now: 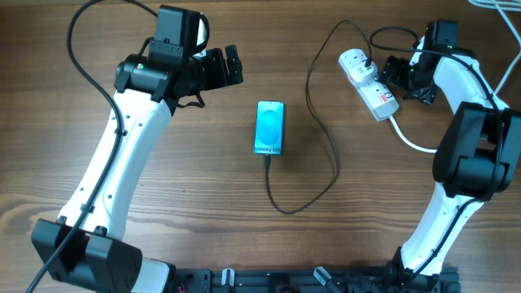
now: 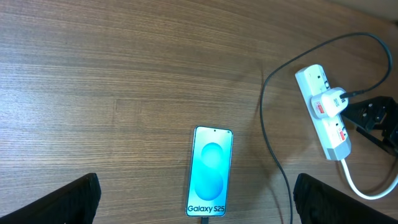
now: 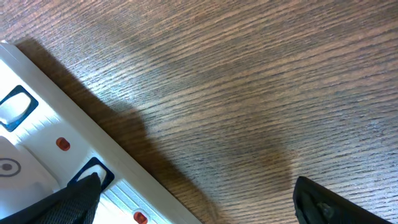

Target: Plug charger to phone and switch on socket

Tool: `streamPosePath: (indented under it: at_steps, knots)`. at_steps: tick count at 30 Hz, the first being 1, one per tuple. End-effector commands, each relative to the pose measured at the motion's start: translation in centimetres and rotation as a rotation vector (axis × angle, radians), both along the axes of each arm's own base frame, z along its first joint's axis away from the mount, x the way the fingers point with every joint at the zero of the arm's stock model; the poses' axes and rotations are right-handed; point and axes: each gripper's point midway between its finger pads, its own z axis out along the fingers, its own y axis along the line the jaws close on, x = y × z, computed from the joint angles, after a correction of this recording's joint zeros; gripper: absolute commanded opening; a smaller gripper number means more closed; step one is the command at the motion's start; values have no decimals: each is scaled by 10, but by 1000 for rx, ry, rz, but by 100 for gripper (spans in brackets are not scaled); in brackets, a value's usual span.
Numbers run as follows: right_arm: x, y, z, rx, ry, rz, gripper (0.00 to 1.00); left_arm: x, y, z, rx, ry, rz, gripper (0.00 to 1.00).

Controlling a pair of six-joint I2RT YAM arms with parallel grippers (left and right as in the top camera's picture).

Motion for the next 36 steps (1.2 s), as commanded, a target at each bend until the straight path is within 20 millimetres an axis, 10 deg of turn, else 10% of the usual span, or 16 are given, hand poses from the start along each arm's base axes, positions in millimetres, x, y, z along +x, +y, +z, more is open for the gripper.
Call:
streamPosePath:
  at_steps: [1, 33, 36]
  knots:
    - [6, 9, -10, 20, -10, 31, 100, 0, 2, -2, 4, 5, 17, 100]
    - [-8, 25, -27, 106, 62, -14, 100, 0, 2, -2, 5, 5, 17, 100]
    - [-8, 11, 2, 87, 25, -44, 99, 0, 2, -2, 4, 5, 17, 100]
